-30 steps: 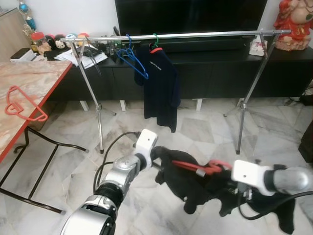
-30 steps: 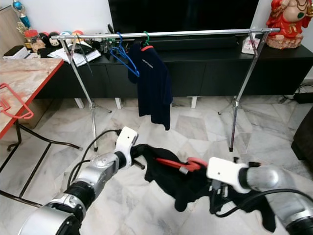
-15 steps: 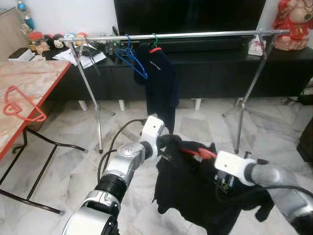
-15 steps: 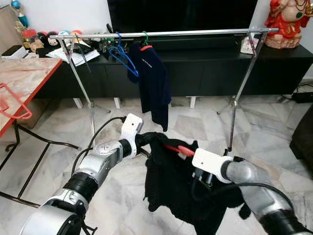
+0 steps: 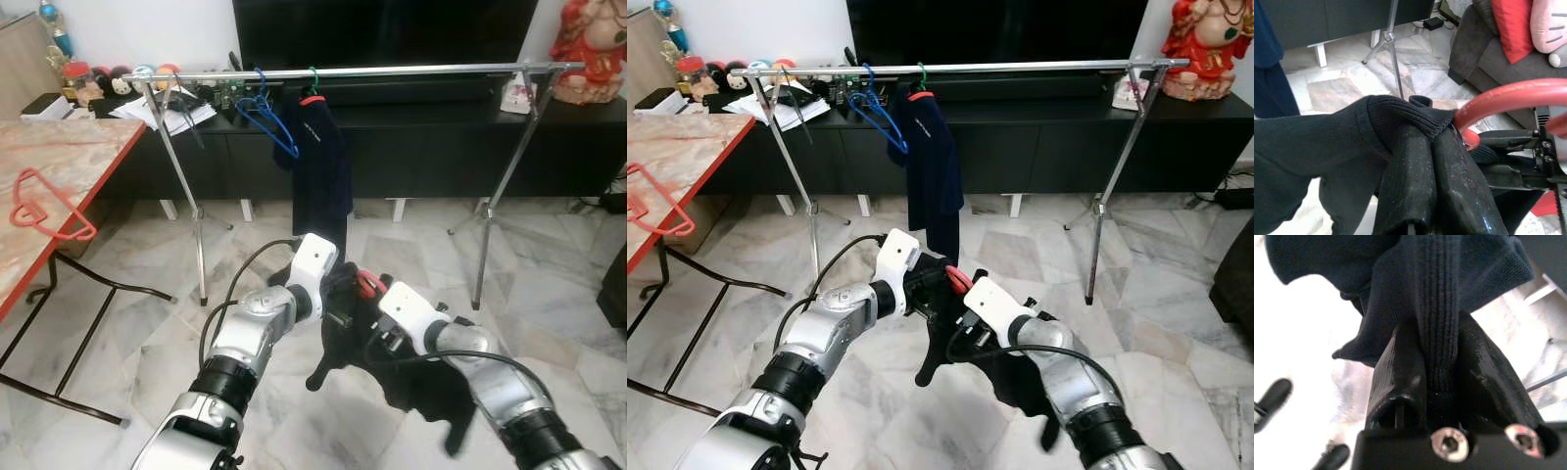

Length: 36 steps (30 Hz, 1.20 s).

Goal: Hang hanger

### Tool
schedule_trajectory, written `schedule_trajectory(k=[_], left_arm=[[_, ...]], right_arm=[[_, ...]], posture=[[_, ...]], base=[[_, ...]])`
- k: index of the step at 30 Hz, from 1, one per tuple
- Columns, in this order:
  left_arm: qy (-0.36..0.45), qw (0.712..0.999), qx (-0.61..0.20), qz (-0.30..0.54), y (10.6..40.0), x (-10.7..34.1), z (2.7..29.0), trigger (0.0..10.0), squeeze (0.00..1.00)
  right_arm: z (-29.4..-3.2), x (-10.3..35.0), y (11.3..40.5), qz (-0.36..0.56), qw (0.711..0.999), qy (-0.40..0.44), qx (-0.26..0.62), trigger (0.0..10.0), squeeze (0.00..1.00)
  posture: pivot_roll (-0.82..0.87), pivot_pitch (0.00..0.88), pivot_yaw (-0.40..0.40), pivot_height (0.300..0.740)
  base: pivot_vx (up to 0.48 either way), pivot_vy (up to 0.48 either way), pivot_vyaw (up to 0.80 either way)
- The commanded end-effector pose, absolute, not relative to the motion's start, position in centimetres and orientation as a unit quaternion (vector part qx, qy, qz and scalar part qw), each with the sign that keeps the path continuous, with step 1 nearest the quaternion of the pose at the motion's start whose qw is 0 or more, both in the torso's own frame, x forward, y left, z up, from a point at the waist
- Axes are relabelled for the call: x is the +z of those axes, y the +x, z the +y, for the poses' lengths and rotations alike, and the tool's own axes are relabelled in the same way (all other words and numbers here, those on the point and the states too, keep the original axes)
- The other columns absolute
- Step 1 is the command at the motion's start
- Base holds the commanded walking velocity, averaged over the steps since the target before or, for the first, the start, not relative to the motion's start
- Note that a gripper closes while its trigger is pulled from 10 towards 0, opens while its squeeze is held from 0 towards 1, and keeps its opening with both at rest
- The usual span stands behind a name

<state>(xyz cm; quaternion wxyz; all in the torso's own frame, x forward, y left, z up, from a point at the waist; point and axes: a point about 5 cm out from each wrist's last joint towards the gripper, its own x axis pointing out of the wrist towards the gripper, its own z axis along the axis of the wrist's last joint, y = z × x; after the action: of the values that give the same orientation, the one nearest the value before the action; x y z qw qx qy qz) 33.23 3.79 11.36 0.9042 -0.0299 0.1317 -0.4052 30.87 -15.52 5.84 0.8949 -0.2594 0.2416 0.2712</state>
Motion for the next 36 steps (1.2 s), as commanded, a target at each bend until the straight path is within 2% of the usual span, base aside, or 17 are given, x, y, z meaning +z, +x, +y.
schedule_trajectory(k=[1, 4, 8, 16, 20, 23, 24, 25, 26, 28, 32, 33, 34, 36], left_arm=[[-0.023, 0.873, -0.467, 0.141, 31.5, 11.1, 1.1, 0.0, 0.0], [-0.016, 0.858, -0.493, 0.144, 30.6, 11.0, 0.5, 0.0, 0.0], [0.023, 0.836, -0.531, 0.14, 29.5, 10.9, 0.2, 0.0, 0.0], [0.045, 0.84, -0.521, 0.146, 29.5, 10.5, 1.1, 0.0, 0.0], [0.046, 0.831, -0.535, 0.148, 29.0, 10.4, 1.1, 0.0, 0.0], [0.077, 0.827, -0.534, 0.16, 28.6, 9.5, 1.3, 0.0, 0.0], [0.096, 0.829, -0.525, 0.167, 28.7, 8.9, 1.4, 1.0, 0.0], [0.103, 0.83, -0.522, 0.168, 28.7, 8.8, 1.5, 1.0, 0.0], [0.11, 0.838, -0.508, 0.168, 28.9, 8.6, 1.6, 10.0, 0.0], [0.111, 0.854, -0.48, 0.165, 29.5, 8.5, 1.7, 10.0, 0.0], [0.092, 0.865, -0.471, 0.148, 29.9, 9.3, 1.7, 10.0, 0.0], [0.091, 0.863, -0.477, 0.141, 29.9, 9.5, 1.7, 10.0, 0.65], [0.091, 0.861, -0.483, 0.133, 29.8, 9.8, 1.7, 10.0, 1.0], [0.091, 0.858, -0.49, 0.126, 29.8, 9.9, 1.8, 10.0, 1.0]], right_arm=[[-15.0, 7.7, 32.6, 0.21, 0.917, -0.241, 0.24, 0.0, 0.0], [-15.1, 7.3, 32.9, 0.216, 0.922, -0.237, 0.216, 0.0, 0.0], [-16.4, 7.0, 33.5, 0.222, 0.929, -0.248, 0.161, 0.0, 0.0], [-17.0, 7.3, 33.9, 0.211, 0.947, -0.192, 0.144, 0.0, 0.0], [-16.7, 7.4, 34.0, 0.201, 0.953, -0.173, 0.148, 0.0, 0.0], [-16.8, 7.7, 34.1, 0.193, 0.956, -0.157, 0.154, 0.0, 0.0], [-16.8, 7.9, 34.1, 0.19, 0.955, -0.158, 0.161, 0.0, 0.0], [-16.9, 7.9, 34.1, 0.189, 0.955, -0.159, 0.163, 0.0, 0.0], [-16.9, 8.0, 34.1, 0.188, 0.954, -0.161, 0.17, 0.0, 0.0], [-16.8, 8.0, 33.9, 0.188, 0.95, -0.163, 0.188, 0.0, 0.0], [-17.0, 8.2, 33.7, 0.179, 0.946, -0.163, 0.214, 0.0, 0.0], [-17.1, 8.2, 33.6, 0.179, 0.945, -0.165, 0.22, 0.0, 0.0], [-17.2, 8.2, 33.5, 0.179, 0.943, -0.168, 0.224, 0.0, 0.0], [-17.4, 8.2, 33.4, 0.179, 0.942, -0.171, 0.228, 0.0, 0.0]], posture=[[-0.15, 0.0, 0.044, 0.74], [-0.14, 0.0, 0.041, 0.74], [-0.13, 0.0, 0.04, 0.74], [-0.13, 0.0, 0.042, 0.74], [-0.13, 0.0, 0.041, 0.74], [-0.12, 0.0, 0.041, 0.74], [-0.12, 0.0, 0.041, 0.74], [-0.12, 0.0, 0.041, 0.74], [-0.13, 0.0, 0.042, 0.74], [-0.14, 0.0, 0.042, 0.74], [-0.13, 0.0, 0.038, 0.74], [-0.13, 0.0, 0.038, 0.74], [-0.13, 0.0, 0.038, 0.74], [-0.13, 0.0, 0.041, 0.74]], base=[[0.0, 0.0, 0.0], [0.0, 0.0, 0.0], [0.0, 0.0, 0.0], [0.0, 0.0, 0.0], [0.0, 0.0, 0.0], [0.0, 0.0, 0.0], [0.0, 0.0, 0.0], [0.0, 0.0, 0.0], [0.0, 0.0, 0.0], [0.0, 0.0, 0.0], [0.0, 0.0, 0.0], [0.0, 0.0, 0.0], [0.0, 0.0, 0.0], [0.0, 0.0, 0.0]])
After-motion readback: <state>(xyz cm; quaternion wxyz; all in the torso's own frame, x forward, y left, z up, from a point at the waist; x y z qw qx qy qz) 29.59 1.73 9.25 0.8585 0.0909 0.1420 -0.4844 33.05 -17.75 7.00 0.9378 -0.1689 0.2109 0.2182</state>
